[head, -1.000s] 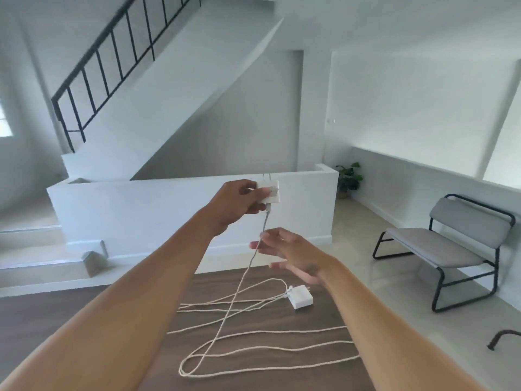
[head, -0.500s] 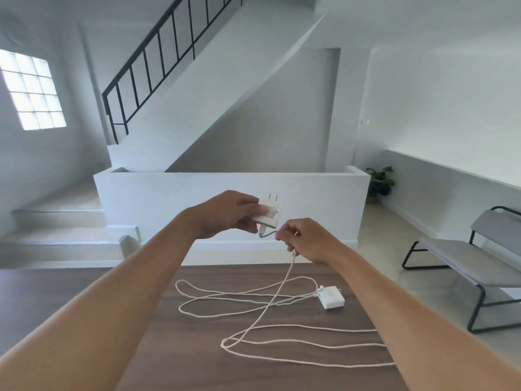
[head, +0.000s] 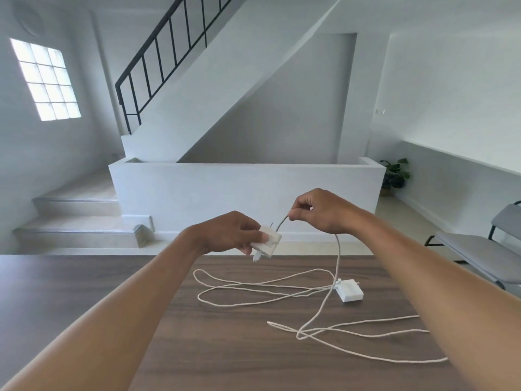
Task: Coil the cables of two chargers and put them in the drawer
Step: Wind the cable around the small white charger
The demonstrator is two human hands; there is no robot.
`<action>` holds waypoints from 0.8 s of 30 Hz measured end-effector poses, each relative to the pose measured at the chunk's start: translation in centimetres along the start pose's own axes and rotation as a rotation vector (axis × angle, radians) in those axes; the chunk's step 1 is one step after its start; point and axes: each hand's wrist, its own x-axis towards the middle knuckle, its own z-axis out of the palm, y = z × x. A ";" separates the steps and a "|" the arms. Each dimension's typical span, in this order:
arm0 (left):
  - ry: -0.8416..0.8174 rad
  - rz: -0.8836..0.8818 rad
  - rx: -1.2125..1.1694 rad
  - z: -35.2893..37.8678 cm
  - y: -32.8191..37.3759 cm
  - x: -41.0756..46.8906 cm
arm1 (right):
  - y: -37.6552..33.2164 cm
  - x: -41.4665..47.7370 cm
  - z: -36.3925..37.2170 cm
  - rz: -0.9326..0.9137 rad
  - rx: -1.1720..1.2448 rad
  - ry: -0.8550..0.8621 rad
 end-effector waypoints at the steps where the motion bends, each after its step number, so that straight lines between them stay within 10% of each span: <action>1: 0.009 -0.006 -0.006 0.0 -0.2 0.0 | -0.4 0.0 0.0 -0.006 -0.005 0.009; 24: 0.364 -0.066 -0.338 2.2 1.6 2.1 | -0.9 -6.1 7.5 -0.165 0.005 0.326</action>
